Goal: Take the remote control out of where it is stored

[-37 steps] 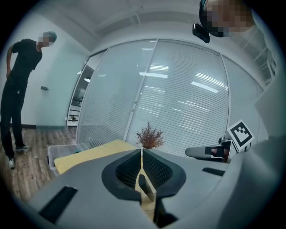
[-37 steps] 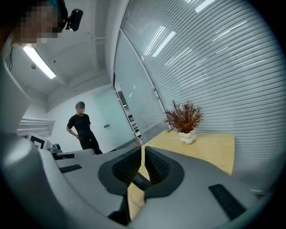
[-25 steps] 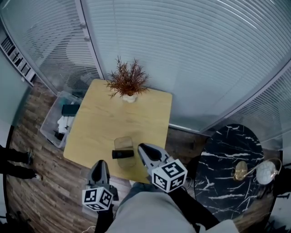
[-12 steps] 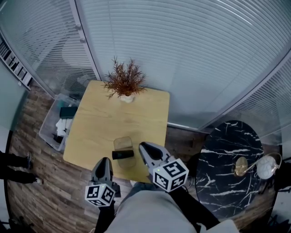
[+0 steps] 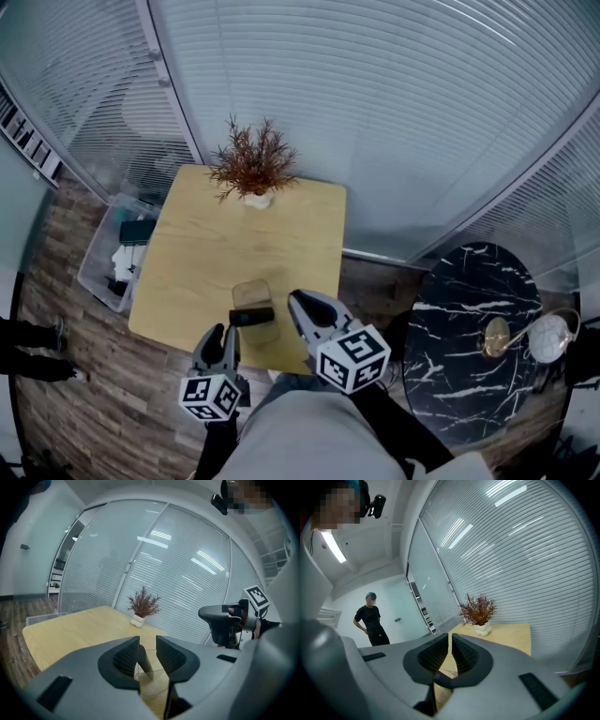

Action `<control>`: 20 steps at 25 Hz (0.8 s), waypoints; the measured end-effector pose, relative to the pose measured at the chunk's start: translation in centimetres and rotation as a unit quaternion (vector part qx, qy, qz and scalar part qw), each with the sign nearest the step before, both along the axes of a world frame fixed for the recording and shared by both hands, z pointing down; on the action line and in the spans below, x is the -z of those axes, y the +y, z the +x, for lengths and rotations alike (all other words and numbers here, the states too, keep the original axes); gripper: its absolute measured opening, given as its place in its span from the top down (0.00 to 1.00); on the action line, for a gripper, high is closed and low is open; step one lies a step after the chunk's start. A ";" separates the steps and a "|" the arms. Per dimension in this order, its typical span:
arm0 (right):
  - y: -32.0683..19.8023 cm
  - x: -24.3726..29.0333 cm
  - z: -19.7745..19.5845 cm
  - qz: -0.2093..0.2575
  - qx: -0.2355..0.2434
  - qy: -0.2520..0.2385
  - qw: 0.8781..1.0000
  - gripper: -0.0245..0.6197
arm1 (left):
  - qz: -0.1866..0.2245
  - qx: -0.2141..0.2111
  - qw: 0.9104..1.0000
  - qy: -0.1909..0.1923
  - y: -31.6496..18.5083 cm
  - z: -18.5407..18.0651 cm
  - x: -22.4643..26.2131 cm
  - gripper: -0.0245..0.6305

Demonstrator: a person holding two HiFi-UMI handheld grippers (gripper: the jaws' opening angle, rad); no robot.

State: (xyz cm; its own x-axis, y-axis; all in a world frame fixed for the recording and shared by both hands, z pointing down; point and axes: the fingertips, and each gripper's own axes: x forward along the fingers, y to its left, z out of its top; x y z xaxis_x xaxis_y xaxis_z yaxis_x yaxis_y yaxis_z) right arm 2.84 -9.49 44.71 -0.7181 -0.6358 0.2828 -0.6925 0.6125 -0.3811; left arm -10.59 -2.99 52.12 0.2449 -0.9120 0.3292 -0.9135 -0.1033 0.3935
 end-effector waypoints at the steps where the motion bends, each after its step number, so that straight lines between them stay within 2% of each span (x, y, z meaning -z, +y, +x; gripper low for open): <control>1: 0.0 0.0 0.0 0.001 0.000 -0.001 1.000 0.95 | -0.003 0.000 1.000 0.000 0.0 0.0 -0.2 0.82; 11: -0.2 0.3 0.7 0.000 -0.013 0.000 1.000 0.95 | -0.036 -0.001 0.999 0.004 -1.2 0.0 -2.3 0.71; 20: -0.5 0.3 1.3 0.001 -0.021 0.000 1.000 0.95 | -0.061 -0.008 0.998 0.010 -2.2 0.4 -4.2 0.70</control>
